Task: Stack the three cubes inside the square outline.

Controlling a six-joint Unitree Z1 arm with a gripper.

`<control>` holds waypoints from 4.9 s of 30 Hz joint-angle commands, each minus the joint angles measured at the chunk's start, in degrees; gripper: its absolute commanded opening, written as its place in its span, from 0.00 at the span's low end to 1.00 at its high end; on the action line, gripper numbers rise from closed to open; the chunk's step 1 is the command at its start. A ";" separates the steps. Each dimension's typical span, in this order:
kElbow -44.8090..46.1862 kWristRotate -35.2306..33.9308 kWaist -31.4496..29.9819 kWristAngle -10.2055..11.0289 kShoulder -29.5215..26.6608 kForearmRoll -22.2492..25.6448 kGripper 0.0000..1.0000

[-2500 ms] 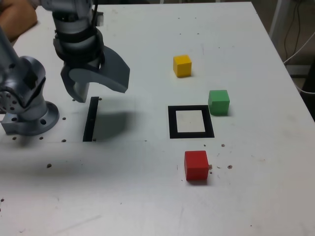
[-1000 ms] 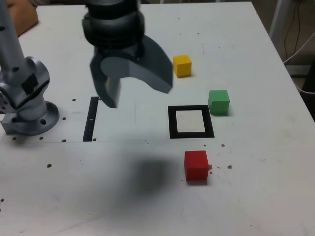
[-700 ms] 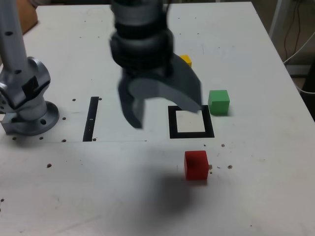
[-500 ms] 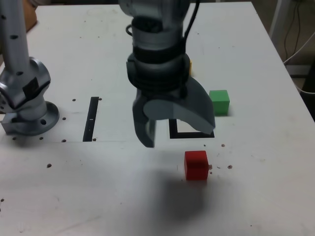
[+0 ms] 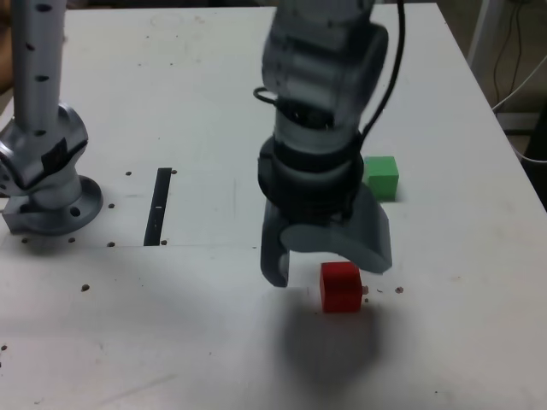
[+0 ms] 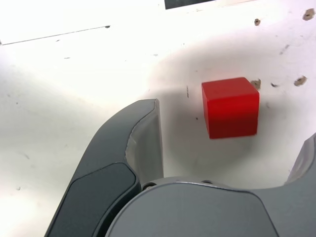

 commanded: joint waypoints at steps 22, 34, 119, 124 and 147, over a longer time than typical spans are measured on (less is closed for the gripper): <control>-0.38 -1.15 0.09 -1.35 3.74 -0.87 0.94; -1.78 0.02 0.49 -0.49 5.43 -3.21 0.92; -0.87 3.55 5.76 1.68 -2.93 1.74 0.22; -0.86 7.17 9.60 2.05 -5.09 4.80 0.22; 3.04 14.56 20.63 2.59 -0.08 -0.92 0.22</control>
